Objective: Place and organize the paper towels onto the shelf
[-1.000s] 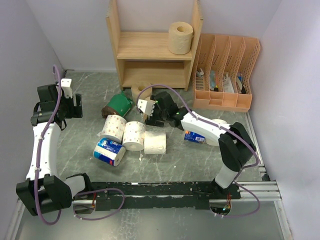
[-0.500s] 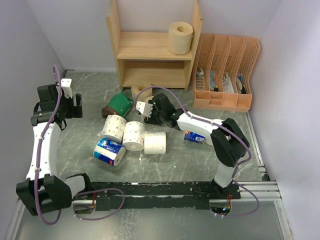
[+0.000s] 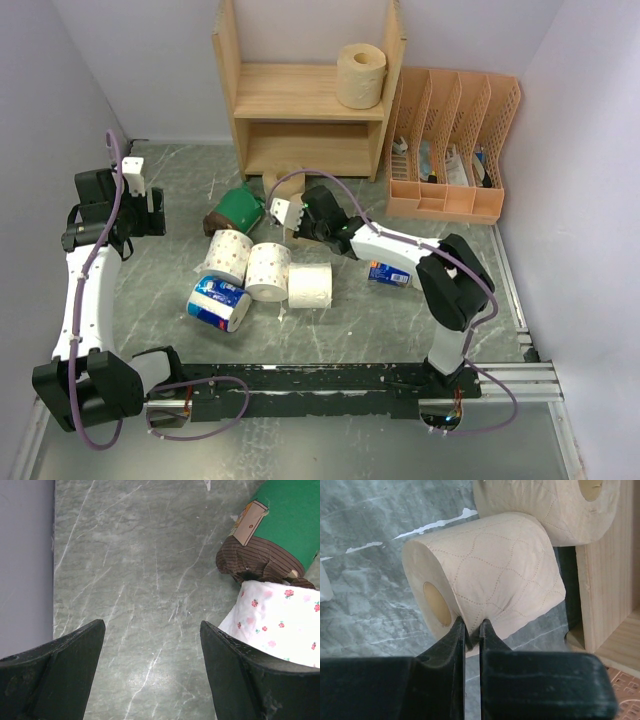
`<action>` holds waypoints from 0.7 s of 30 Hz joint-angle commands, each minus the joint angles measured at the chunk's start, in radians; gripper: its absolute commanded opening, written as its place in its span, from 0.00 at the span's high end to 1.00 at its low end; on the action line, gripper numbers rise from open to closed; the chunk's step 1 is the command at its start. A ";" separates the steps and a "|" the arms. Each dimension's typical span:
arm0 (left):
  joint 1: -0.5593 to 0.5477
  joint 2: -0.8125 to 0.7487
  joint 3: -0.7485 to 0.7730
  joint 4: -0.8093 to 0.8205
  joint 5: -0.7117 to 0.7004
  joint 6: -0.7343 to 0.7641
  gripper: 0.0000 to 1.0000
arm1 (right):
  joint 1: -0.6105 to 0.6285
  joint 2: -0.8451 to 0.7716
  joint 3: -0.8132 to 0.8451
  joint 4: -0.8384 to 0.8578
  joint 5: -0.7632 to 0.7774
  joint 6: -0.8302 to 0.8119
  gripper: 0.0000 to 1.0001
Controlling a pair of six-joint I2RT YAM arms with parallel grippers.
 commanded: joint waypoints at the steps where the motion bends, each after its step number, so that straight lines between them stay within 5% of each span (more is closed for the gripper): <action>1: 0.009 -0.003 0.021 0.007 0.029 0.009 0.12 | 0.000 -0.046 -0.025 0.114 0.096 0.117 1.00; 11: 0.010 0.005 0.024 0.009 0.040 0.010 0.12 | -0.002 0.016 0.198 -0.072 0.358 0.363 1.00; 21: 0.010 0.000 0.020 0.011 0.042 0.012 0.12 | -0.079 -0.050 0.370 -0.310 0.145 0.701 1.00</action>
